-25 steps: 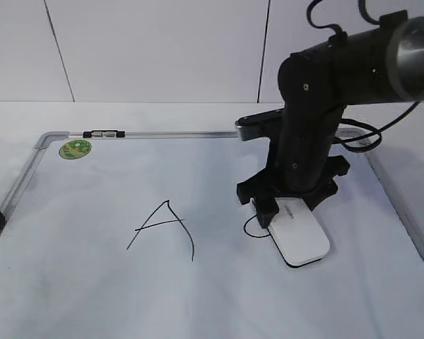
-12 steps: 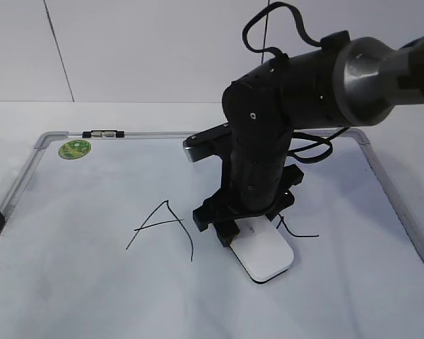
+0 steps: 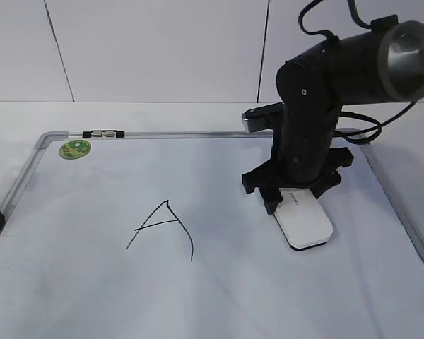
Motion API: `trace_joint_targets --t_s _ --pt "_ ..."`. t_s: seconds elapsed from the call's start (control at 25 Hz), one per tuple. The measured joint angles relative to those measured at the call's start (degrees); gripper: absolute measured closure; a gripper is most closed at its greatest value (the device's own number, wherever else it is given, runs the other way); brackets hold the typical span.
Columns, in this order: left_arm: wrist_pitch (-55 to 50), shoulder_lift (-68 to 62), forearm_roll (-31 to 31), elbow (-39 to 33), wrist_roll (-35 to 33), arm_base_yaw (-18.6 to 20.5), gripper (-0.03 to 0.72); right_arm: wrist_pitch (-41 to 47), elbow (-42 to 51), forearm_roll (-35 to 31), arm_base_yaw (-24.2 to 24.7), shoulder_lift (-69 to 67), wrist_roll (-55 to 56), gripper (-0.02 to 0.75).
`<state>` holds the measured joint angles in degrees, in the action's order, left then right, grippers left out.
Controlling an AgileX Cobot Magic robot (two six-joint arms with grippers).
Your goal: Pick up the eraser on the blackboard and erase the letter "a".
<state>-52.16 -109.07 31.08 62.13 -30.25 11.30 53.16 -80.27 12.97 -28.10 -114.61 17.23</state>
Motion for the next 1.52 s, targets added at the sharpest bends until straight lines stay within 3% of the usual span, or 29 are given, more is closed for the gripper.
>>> trace_joint_targets --t_s 0.24,0.52,0.68,0.88,1.24,1.36,1.52 --pt "0.0 0.0 -0.1 0.0 0.0 0.0 0.638 -0.1 0.0 -0.5 -0.7 0.0 -0.8 0.192" --pt "0.0 0.0 -0.2 0.1 0.0 0.0 0.638 -1.8 3.3 -1.1 -8.6 1.6 -2.0 0.192" --pt "0.0 0.0 -0.2 0.1 0.0 0.0 0.636 -3.6 5.3 -2.0 -9.6 2.8 -2.0 0.192" --pt "0.0 0.0 -0.2 0.1 0.0 0.0 0.632 -4.7 7.9 -1.5 -6.9 4.6 0.9 0.192" --pt "0.0 0.0 -0.3 0.1 0.0 0.0 0.628 -6.3 13.0 0.8 4.3 7.8 2.3 0.192" --pt "0.0 0.0 -0.3 0.1 0.0 0.0 0.627 -6.7 13.2 0.8 4.4 8.0 2.3 0.192" --pt "0.0 0.0 -0.4 0.1 0.0 0.0 0.624 -7.2 13.2 1.6 1.2 8.0 2.4 0.192"
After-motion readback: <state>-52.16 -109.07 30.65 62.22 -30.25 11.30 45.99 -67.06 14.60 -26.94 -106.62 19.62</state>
